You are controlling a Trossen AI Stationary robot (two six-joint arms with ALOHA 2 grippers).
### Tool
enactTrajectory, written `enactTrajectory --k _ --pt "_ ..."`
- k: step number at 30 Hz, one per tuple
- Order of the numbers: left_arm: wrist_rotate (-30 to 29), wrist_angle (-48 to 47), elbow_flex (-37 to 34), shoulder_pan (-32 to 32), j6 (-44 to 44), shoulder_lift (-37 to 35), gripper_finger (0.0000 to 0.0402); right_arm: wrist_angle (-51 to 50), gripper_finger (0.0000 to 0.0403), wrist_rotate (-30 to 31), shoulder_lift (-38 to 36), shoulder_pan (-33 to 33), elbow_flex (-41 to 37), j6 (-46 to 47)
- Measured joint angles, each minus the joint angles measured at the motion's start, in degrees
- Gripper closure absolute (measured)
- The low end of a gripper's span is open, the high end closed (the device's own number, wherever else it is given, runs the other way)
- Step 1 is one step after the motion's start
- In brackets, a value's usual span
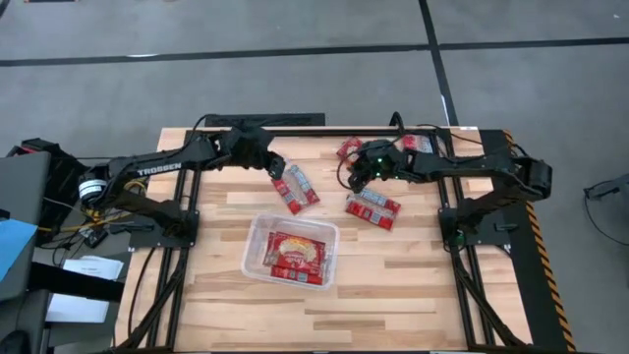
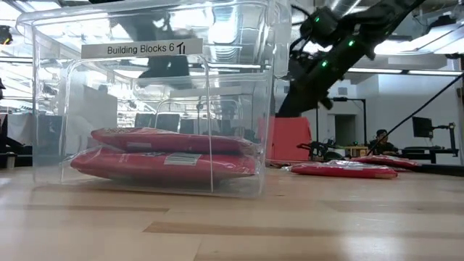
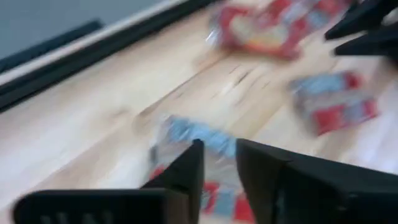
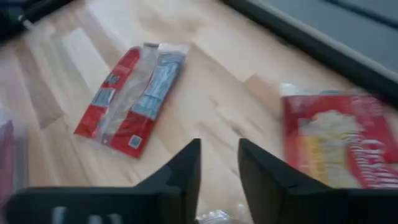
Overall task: Sort popcorn bags into baskets
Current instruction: Put the red popcorn bag into the container
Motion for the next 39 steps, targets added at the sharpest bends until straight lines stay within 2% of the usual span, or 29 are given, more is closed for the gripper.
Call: enactTrajectory --k 7,12,16,21,24,27,30,34,38,39 --pt "6.66 -1.45 -0.02 6.85 7.04 6.60 0.0179 7.33 0.0170 -3.77 10.35 1.92 0.02 3.67" --pt "9.28 -1.02 -0.02 8.78 8.29 14.89 0.0107 9.87 0.0155 -3.80 13.22 2.93 0.02 4.96" --pt "14.20 3.78 -0.02 9.39 8.13 21.45 0.0085 9.79 0.0165 -3.76 13.40 3.17 0.02 4.90" --pt "15.49 8.05 0.00 9.14 7.58 28.01 0.0085 9.79 0.0176 -3.76 13.40 3.11 0.02 4.46" --pt "19.61 8.13 0.22 9.11 8.12 30.36 0.0086 9.72 0.0179 -3.78 13.40 3.10 0.02 4.42" --pt "20.92 6.59 0.44 8.14 8.47 32.33 0.0100 9.72 0.0179 -3.78 13.40 3.15 0.02 4.33" --pt "18.64 5.40 0.62 6.98 8.56 33.03 0.0147 9.72 0.0178 -3.78 13.40 3.15 0.02 4.26" --pt "15.49 5.00 0.61 6.16 7.44 33.16 0.0247 9.72 0.0180 -3.77 13.40 2.67 0.02 4.26" --pt "18.76 6.34 0.38 6.13 5.66 33.58 0.0360 9.68 0.0186 -3.72 13.40 2.21 0.02 4.28" --pt "19.73 6.60 0.31 6.14 5.15 33.67 0.0378 9.61 0.0188 -3.72 13.40 2.19 0.02 4.26"
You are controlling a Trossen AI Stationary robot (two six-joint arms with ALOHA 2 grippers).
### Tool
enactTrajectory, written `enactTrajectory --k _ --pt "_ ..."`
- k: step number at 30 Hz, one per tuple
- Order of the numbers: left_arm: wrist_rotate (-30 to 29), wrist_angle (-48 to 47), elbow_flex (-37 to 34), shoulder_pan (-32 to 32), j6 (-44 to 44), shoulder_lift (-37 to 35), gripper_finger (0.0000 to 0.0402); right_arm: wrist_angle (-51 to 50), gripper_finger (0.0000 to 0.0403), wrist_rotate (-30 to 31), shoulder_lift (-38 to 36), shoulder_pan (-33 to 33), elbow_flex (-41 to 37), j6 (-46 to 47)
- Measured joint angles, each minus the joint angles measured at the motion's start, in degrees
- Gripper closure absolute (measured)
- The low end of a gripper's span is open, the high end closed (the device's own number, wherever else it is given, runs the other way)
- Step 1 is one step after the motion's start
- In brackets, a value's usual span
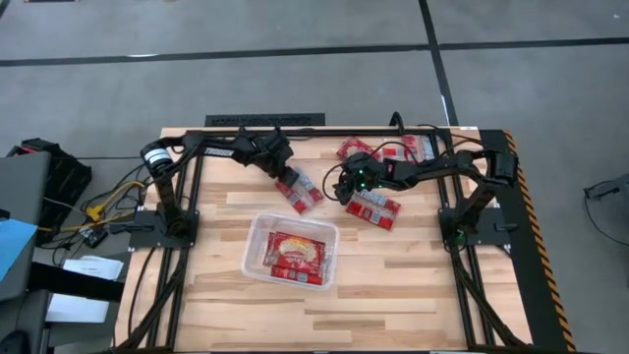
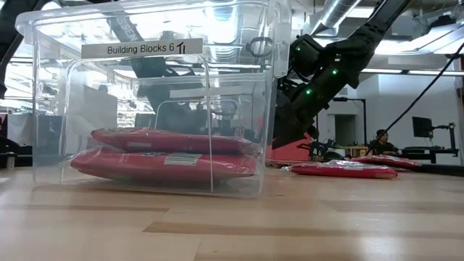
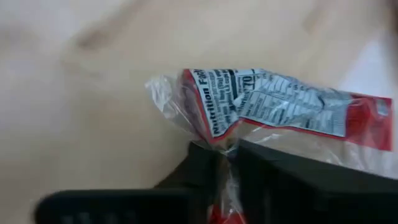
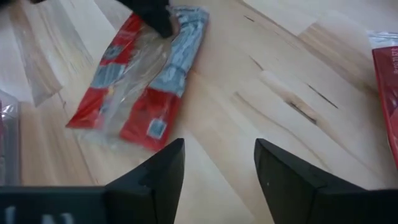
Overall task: Sort popcorn bags into baskets
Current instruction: Put the red popcorn bag into the container
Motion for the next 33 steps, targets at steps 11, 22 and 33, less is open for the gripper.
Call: enactTrajectory --k 11,22,33 --pt "4.54 3.19 -0.78 0.27 -10.10 -4.66 0.0398 -2.54 0.0210 0.06 -2.17 -0.45 0.04 0.02" --pt "0.39 4.23 -0.64 1.31 -16.75 -20.66 0.0401 -9.25 0.0237 0.29 -11.72 -5.05 0.02 -1.54" --pt "-9.21 -3.08 -0.42 -6.94 -27.57 -44.33 0.0401 -13.78 0.0259 5.05 -16.53 -5.83 0.02 -2.07"
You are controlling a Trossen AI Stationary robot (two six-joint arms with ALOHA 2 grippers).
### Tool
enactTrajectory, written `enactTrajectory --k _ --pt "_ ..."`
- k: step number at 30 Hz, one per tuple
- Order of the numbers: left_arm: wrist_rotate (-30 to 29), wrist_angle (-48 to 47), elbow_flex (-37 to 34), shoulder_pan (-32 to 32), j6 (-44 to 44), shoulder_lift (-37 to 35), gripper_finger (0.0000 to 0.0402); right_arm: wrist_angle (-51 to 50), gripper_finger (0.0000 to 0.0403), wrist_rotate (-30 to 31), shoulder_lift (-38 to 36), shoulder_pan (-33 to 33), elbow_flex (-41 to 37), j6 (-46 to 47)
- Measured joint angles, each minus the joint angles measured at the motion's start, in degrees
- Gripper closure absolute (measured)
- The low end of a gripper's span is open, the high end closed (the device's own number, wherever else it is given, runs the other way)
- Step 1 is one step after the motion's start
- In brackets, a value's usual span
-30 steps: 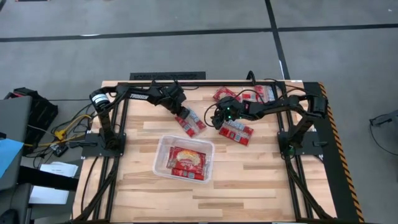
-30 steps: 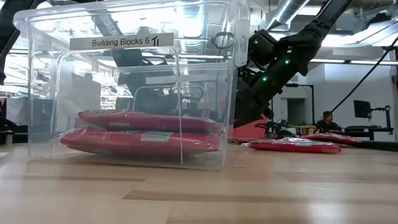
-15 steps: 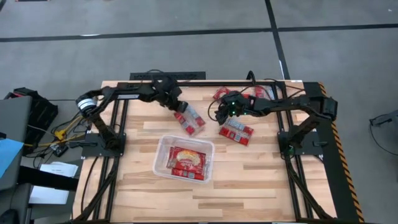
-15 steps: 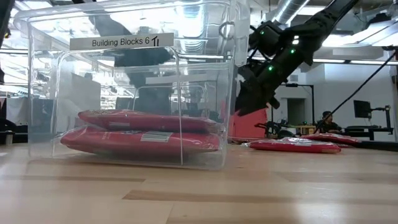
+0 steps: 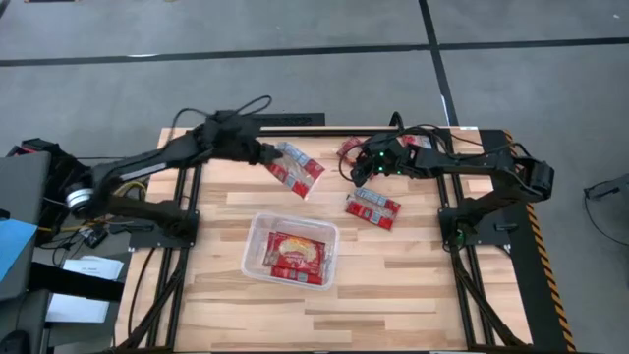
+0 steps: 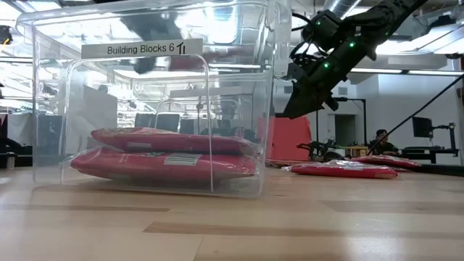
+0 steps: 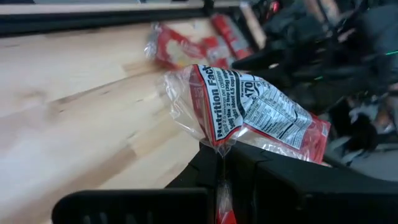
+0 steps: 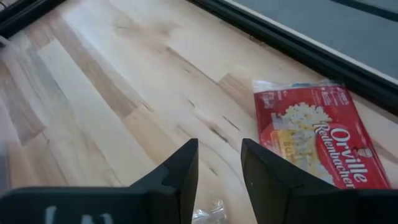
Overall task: Sort popcorn bags into baskets
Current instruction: Put the red popcorn bag into the container
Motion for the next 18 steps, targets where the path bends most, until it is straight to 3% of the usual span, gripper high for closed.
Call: enactTrajectory --k 8,14,18 --pt "-21.05 -9.99 0.02 -23.04 -14.78 -9.20 0.0401 -0.15 0.0275 0.17 0.42 1.70 -0.02 0.59" --pt "-36.00 -13.07 0.02 -39.20 -28.34 -7.92 0.0402 -0.35 0.0282 1.19 0.42 3.10 -0.02 0.69" --pt "-39.43 -11.08 0.02 -44.74 -34.77 -4.58 0.0401 -0.60 0.0281 1.21 0.42 3.10 -0.02 0.76"
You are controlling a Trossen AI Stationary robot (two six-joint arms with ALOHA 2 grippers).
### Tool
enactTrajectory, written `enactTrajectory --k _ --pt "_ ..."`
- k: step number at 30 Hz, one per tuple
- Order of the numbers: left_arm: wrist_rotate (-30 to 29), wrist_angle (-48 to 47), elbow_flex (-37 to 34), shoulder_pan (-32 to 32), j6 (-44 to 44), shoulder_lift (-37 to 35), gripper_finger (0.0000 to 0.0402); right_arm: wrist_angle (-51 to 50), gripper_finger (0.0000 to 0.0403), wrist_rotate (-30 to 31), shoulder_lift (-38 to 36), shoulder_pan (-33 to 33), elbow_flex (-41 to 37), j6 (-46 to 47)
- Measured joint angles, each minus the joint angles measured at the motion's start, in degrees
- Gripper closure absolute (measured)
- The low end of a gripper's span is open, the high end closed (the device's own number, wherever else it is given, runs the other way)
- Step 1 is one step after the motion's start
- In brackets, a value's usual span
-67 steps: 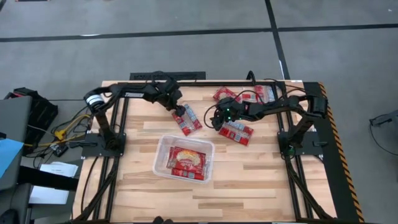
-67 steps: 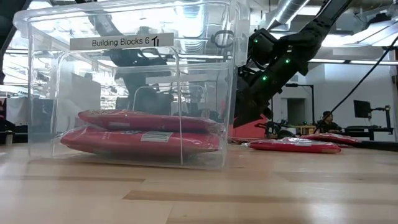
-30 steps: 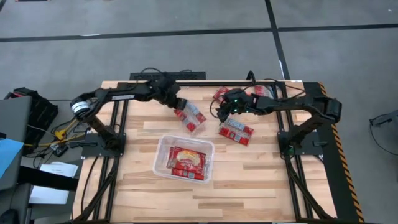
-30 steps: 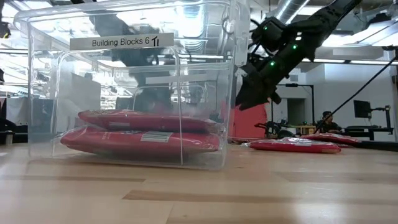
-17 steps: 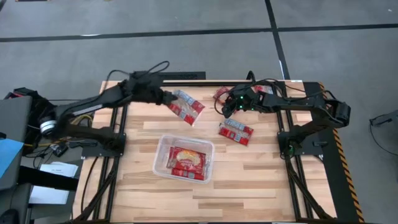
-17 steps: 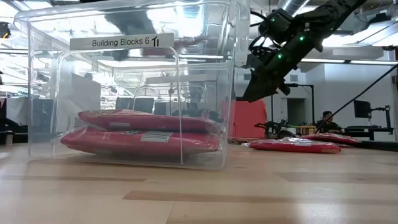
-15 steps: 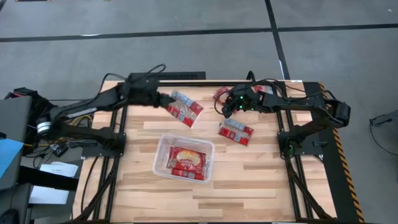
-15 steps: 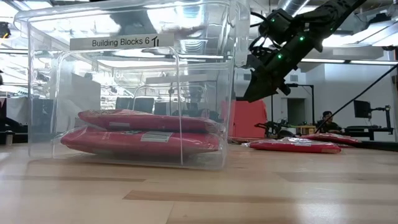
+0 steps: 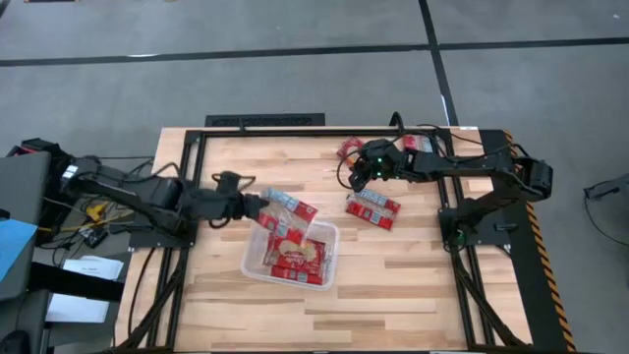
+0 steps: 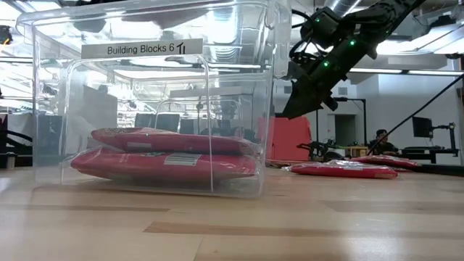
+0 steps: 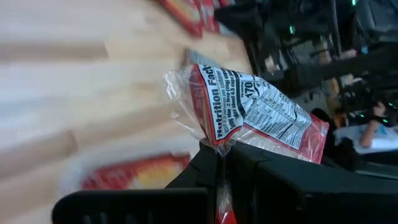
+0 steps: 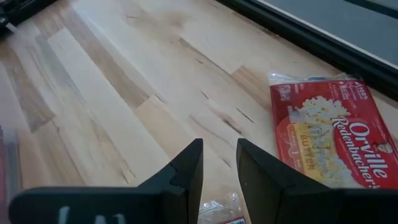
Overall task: Sort popcorn bags into baskets
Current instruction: Put the red popcorn bag into the container
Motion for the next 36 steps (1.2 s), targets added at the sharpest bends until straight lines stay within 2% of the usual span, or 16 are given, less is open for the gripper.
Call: enactTrajectory --k 8,18,23,36 --pt "1.22 3.12 0.00 -3.09 -5.57 7.36 0.0401 -1.13 0.0284 0.01 0.00 0.00 0.00 -0.02" --pt "2.01 2.49 0.02 -3.91 -15.77 12.49 0.0401 -2.09 0.0284 0.00 0.00 -0.17 0.00 -1.29" --pt "-1.99 3.30 0.10 -3.87 -20.81 13.74 0.0401 -2.15 0.0284 -0.07 0.00 -0.18 0.00 -4.32" --pt "-0.91 4.45 0.11 -3.13 -22.19 17.81 0.0401 -2.65 0.0284 -0.23 0.00 -0.16 0.00 -5.60"
